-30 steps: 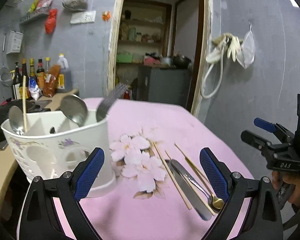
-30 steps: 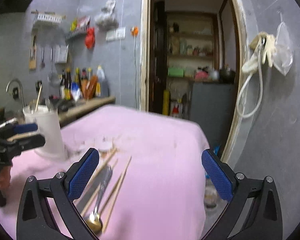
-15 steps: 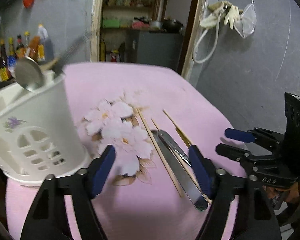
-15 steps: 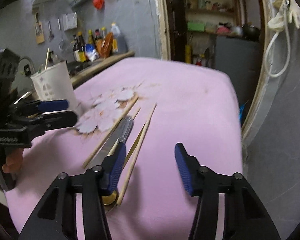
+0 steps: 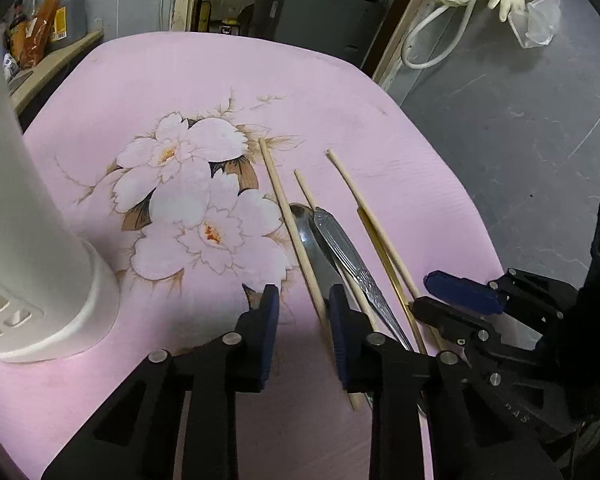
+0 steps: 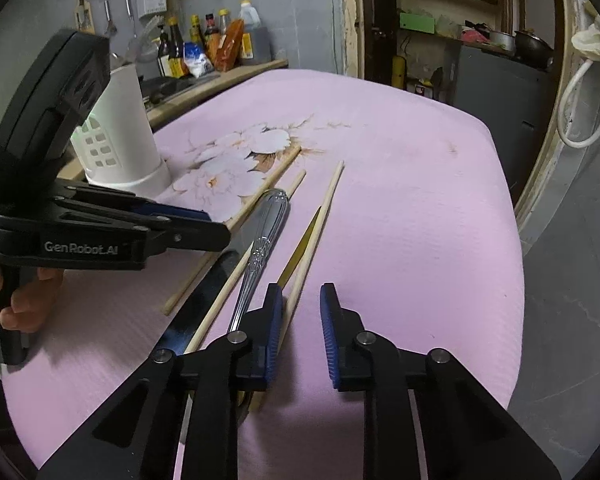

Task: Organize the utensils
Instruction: 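Lower both grippers onto the loose wooden chopsticks and grasp one each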

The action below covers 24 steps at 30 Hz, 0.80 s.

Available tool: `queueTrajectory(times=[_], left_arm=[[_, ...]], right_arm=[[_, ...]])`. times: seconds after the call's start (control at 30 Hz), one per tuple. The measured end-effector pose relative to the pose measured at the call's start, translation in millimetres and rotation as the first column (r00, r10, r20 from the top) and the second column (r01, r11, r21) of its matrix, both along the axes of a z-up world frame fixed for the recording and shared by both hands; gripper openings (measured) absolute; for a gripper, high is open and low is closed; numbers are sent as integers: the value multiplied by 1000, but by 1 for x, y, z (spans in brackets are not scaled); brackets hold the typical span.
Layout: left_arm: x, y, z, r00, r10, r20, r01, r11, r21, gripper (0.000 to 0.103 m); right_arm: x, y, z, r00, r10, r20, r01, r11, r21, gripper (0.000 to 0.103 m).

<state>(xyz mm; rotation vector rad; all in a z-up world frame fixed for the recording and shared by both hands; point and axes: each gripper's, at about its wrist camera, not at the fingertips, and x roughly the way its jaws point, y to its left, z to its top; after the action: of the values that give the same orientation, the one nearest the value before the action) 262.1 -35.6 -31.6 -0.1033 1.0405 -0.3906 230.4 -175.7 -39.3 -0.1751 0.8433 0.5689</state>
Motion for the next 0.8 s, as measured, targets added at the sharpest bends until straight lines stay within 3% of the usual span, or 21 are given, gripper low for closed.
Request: queueTrajectory(times=[0.1,0.17,0.4,0.8], left_arm=[[2,1,1,1000,9,-15,-9,1000,3,15],[3,1,1,1000,7,-28,-7,1000,-10,5],[-9,10,5,999,28,-36,-29,999,-14,4],[-79,37,16,997,66,-32,-67,997,-28,3]], right_arm=[[3,3,-1,1000,3,-10,-3,1000,-14,10],[4,3,-2,1000,3,-16,-3,1000,-15,7],[-3,-8,4,999,-49,13,49,999,-2,3],[-43,-28,7,996,-91,-17,91,996,20,3]])
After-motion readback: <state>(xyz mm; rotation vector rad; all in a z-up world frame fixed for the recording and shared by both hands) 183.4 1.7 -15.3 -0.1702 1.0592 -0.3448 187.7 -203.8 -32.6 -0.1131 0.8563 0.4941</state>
